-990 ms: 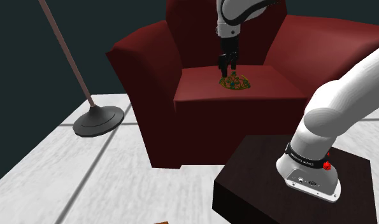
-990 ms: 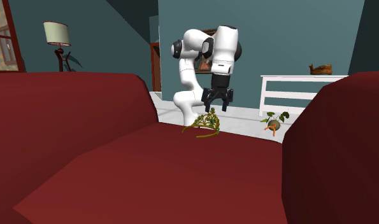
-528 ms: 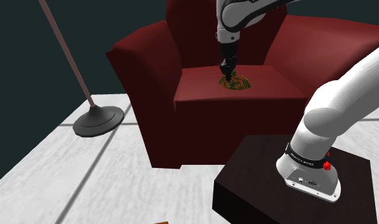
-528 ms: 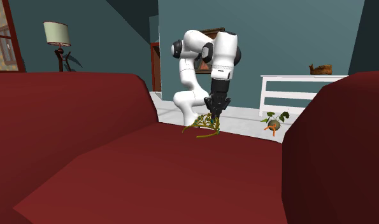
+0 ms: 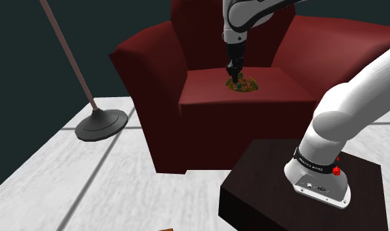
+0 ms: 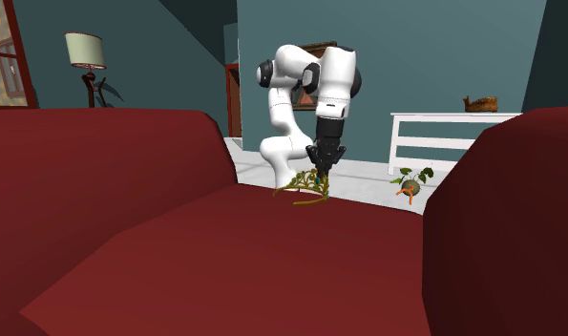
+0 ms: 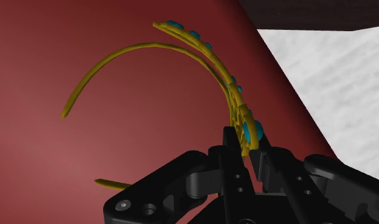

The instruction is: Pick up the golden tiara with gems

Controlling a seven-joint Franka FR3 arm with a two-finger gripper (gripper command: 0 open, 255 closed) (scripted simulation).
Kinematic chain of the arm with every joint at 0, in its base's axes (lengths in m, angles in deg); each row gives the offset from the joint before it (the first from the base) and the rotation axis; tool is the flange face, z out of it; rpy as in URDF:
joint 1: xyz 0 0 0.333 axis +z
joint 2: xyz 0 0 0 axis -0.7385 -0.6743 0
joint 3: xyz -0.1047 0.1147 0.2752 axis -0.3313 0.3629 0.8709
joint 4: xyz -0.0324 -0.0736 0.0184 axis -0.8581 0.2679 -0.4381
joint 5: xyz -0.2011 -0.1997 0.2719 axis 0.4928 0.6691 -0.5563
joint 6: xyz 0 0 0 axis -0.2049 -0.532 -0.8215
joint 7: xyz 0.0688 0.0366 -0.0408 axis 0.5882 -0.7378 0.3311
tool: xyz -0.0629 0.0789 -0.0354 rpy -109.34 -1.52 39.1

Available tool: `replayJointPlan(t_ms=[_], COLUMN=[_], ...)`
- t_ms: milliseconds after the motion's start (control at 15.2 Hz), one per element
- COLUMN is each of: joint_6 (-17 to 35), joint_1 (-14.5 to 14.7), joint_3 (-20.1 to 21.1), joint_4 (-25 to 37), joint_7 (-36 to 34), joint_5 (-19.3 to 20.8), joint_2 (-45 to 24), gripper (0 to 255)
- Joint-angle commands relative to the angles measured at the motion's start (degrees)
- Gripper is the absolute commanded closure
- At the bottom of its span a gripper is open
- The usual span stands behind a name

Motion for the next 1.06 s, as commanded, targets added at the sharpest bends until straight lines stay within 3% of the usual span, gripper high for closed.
replayJointPlan(t_ms=[0, 990], joint_6=[-1.22, -11.47], joint_1=[0.01, 0.11], joint_3=[0.04, 0.37], joint_4=[0.99, 10.52], joint_7=[0.07, 0.76], joint_5=[-0.05, -0.39], joint_2=[0.22, 0.95], gripper=[255, 255])
